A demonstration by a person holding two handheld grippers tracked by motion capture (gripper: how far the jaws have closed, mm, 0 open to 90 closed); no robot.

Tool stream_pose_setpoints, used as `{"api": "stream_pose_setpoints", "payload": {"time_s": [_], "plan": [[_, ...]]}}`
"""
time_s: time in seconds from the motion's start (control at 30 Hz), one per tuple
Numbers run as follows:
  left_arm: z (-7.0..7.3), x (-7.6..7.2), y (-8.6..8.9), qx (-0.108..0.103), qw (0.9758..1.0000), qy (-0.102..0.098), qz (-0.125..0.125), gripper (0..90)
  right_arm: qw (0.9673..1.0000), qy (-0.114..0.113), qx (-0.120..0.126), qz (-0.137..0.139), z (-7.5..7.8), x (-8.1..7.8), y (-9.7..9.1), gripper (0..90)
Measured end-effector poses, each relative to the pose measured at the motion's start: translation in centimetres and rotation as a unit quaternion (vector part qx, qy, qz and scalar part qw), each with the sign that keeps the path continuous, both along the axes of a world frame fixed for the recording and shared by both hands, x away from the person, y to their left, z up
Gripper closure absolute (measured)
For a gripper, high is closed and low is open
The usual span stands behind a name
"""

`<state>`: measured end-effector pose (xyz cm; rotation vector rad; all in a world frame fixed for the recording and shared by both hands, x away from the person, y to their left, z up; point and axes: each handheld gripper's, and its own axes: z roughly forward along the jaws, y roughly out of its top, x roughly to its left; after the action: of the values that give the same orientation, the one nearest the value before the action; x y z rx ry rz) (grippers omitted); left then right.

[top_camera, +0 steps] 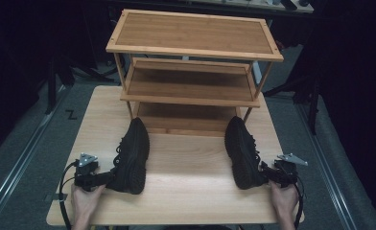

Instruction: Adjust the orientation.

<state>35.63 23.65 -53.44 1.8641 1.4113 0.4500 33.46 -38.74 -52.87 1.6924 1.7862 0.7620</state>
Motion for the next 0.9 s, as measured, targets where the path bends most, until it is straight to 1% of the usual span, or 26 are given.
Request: {"api": "stream_pose_setpoints", "payload": {"time_s": [0.13, 0.2, 0.3, 0.53, 0.7, 0.77, 0.9], "plan": [[0.1, 0.2, -0.7, -0.002, 1.0000, -0.001, -0.008, 16.6, 1.0000, 0.000, -0.001, 0.002, 0.0, 0.0, 0.0, 42.6], [0.1, 0.3, -1.0, -0.012, 0.9999, -0.001, -0.011, 16.8, 1.0000, 0.000, -0.001, 0.002, 0.0, 0.0, 0.0, 42.6], [0.1, 0.3, -1.5, -0.015, 0.9998, -0.006, -0.015, 17.6, 1.0000, 0.000, -0.001, 0.002, 0.0, 0.0, 0.0, 42.6], [0.5, 0.4, -2.3, -0.006, 0.9996, -0.009, -0.028, 17.7, 1.0000, 0.000, 0.000, 0.002, 0.0, 0.0, 0.0, 42.6], [0.7, 0.6, -2.8, -0.010, 0.9994, -0.011, -0.032, 17.9, 1.0000, 0.000, -0.001, 0.003, 0.0, 0.0, 0.0, 42.6], [0.9, 0.6, -2.9, -0.004, 0.9993, -0.011, -0.034, 18.2, 1.0000, 0.000, 0.000, 0.003, 0.0, 0.0, 0.0, 42.6], [1.0, 0.6, -3.0, -0.003, 0.9992, -0.012, -0.037, 18.7, 1.0000, 0.000, 0.000, 0.004, 0.0, 0.0, 0.0, 42.5]]}}
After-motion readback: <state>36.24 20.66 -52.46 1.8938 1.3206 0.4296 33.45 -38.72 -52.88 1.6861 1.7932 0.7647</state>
